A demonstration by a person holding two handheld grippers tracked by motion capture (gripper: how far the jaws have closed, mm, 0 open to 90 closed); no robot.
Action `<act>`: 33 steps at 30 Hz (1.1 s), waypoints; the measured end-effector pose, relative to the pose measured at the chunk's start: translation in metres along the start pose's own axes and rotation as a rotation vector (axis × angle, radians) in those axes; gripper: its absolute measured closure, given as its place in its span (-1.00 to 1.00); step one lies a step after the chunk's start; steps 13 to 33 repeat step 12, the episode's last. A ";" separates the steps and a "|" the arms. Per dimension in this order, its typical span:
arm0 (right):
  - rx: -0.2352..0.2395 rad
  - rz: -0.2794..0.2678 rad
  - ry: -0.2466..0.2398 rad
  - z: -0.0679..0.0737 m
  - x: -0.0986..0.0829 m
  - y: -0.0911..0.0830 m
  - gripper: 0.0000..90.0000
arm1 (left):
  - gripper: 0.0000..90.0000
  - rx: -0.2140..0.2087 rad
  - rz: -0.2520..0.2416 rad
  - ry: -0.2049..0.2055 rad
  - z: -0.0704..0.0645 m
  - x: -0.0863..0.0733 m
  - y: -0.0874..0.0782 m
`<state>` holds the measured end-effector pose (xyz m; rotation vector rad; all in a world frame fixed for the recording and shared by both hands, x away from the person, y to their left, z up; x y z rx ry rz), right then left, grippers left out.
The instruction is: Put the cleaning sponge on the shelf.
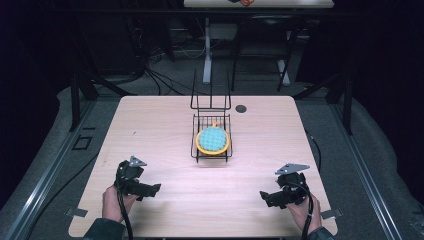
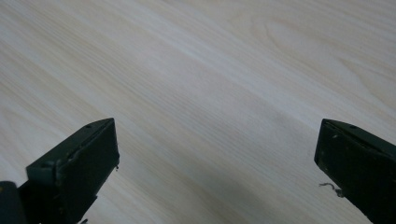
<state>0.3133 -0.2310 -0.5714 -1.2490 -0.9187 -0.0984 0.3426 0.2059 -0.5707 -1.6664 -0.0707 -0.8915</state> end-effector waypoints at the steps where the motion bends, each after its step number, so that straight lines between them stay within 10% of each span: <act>1: -0.005 0.015 -0.004 -0.001 -0.003 0.002 -1.00 | -0.92 -0.001 0.001 0.001 0.000 0.000 0.000; 10: 0.035 0.131 -0.062 -0.006 -0.016 0.019 -1.00 | -0.92 0.000 0.006 0.010 -0.002 0.000 0.002; 33: 0.032 0.131 -0.073 -0.006 -0.017 0.021 -1.00 | -0.92 0.000 0.007 0.013 -0.002 0.001 0.002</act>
Point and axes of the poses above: each handheld gripper's, and its own axes: y roughly forward along the jaws, x roughly out of its top, z roughly to its left, the point moved 5 cm from there along y, roughly forward along the jaws, and after that the axes turned 1 degree about -z, right-handed, at the moved point
